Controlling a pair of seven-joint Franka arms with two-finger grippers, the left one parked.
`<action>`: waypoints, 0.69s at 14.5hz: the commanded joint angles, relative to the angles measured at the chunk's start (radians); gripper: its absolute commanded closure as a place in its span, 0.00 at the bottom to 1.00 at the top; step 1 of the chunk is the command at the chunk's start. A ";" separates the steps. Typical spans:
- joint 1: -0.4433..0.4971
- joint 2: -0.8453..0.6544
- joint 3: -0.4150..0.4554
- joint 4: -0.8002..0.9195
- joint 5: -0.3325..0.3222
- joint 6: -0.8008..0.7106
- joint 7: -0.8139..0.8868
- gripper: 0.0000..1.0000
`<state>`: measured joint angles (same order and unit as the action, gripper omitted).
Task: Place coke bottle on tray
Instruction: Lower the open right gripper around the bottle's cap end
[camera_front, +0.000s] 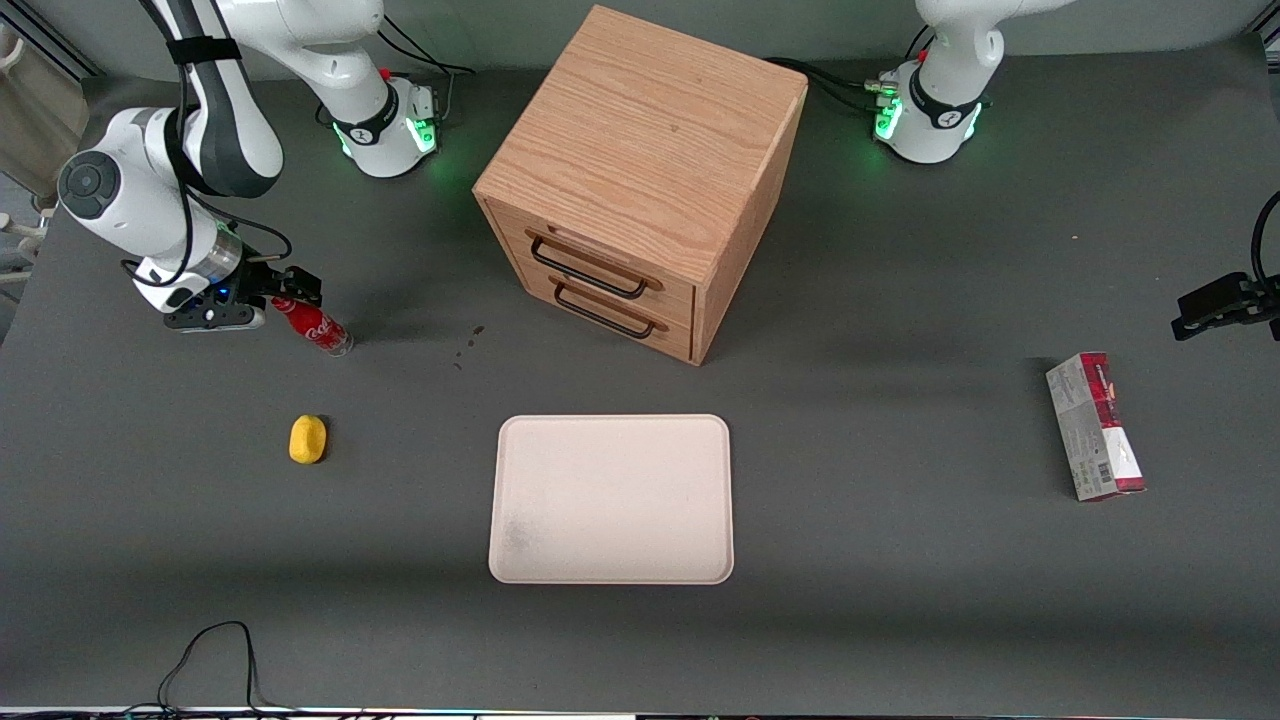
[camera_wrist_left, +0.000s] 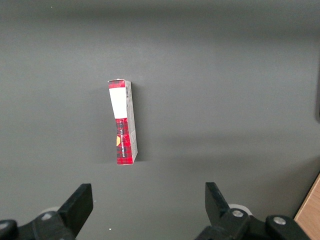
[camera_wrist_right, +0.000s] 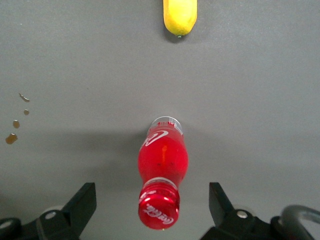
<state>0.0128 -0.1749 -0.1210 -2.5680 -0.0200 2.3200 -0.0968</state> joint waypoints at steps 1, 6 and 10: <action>0.006 0.005 -0.009 -0.004 -0.009 0.022 0.019 0.01; 0.006 0.008 -0.009 -0.001 -0.011 0.021 0.016 0.60; 0.006 0.008 -0.009 0.005 -0.011 0.013 0.009 0.84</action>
<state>0.0123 -0.1715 -0.1250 -2.5666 -0.0211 2.3213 -0.0968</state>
